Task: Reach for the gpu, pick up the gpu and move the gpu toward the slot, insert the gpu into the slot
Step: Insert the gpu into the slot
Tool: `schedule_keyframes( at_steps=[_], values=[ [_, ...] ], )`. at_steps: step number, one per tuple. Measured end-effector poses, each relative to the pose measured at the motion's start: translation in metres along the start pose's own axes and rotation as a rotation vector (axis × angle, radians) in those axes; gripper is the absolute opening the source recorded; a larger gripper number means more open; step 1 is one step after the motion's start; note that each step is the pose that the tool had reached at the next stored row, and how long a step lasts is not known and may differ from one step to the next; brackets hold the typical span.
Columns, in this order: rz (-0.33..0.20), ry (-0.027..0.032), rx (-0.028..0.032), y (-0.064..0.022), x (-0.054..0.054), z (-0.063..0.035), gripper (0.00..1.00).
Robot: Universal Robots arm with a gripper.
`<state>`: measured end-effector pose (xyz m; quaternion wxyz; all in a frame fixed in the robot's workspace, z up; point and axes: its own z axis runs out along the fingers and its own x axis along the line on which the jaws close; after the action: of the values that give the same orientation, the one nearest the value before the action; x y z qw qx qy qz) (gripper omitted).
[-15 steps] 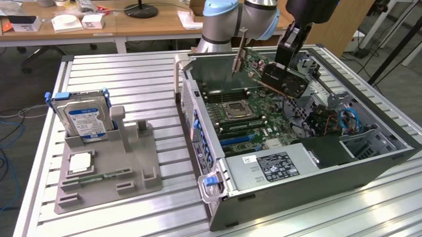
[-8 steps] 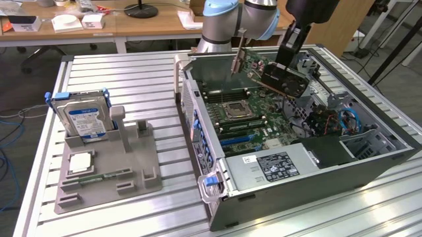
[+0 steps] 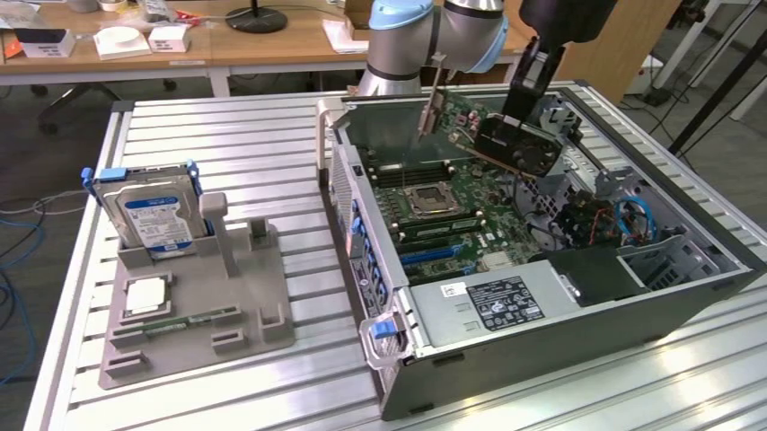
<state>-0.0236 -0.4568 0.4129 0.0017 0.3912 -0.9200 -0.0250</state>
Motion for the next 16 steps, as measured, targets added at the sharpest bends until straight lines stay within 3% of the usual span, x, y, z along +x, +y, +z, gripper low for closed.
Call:
schedule_keyframes(
  at_steps=[16],
  values=[
    [-0.08,0.0038,-0.0013,0.0,0.0,0.0,0.26]
  ],
)
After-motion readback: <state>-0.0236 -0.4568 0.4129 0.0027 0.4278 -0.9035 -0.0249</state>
